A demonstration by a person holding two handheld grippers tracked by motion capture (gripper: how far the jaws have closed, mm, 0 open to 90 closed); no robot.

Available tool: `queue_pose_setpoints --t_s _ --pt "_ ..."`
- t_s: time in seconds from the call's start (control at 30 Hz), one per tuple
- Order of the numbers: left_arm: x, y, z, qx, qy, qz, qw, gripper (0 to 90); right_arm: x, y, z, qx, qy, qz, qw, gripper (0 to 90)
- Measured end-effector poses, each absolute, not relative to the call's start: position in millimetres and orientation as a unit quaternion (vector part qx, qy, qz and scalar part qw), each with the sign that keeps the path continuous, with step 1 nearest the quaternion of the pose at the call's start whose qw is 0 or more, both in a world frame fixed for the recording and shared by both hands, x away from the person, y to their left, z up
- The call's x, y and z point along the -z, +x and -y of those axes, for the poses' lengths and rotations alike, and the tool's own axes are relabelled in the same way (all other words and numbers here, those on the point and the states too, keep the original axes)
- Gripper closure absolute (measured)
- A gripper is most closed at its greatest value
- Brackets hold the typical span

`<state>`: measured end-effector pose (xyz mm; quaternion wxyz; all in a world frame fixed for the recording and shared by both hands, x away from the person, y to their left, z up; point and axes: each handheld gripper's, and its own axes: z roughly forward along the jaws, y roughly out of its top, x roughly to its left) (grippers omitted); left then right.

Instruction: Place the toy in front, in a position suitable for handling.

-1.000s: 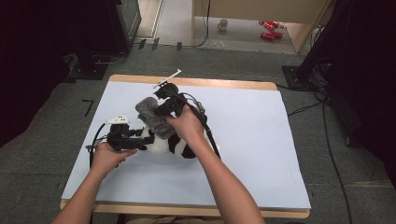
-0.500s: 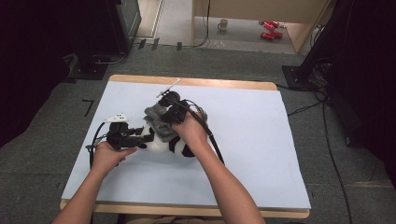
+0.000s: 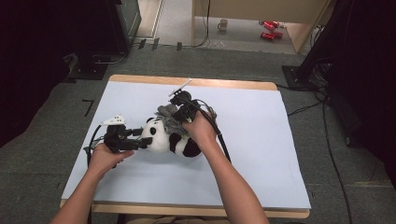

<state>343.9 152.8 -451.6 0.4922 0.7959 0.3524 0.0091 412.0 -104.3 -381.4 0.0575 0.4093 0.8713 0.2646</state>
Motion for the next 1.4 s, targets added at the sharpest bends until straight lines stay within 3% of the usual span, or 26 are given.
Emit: queue_pose_setpoints --t_s 0.3,0.57,0.83,1.17,1.27,1.4 --pt "459.4 342.4 -144.2 -0.027 0.807 -0.342 0.481 26.4 381.8 420.6 108.4 -0.272 0.426 -0.861 0.063 80.5" --pt "454.1 342.3 -136.6 -0.064 0.806 -0.363 0.464 51.8 355.6 416.0 107.9 -0.321 0.428 -0.842 0.067 80.6" --pt "452.2 347.3 -135.9 -0.065 0.791 -0.382 0.474 56.6 325.1 398.4 86.5 -0.368 0.394 -0.84 0.064 80.6" --pt "450.0 348.7 -135.4 -0.06 0.786 -0.393 0.474 57.9 370.2 388.2 54.8 -0.338 0.385 -0.858 0.035 80.5" --pt "450.7 348.9 -135.3 -0.063 0.788 -0.389 0.473 58.4 373.8 383.1 54.9 -0.325 0.361 -0.872 0.067 80.6" --pt "450.5 348.1 -134.5 -0.067 0.795 -0.38 0.467 58.6 374.2 380.4 59.5 -0.318 0.354 -0.877 0.073 80.8"
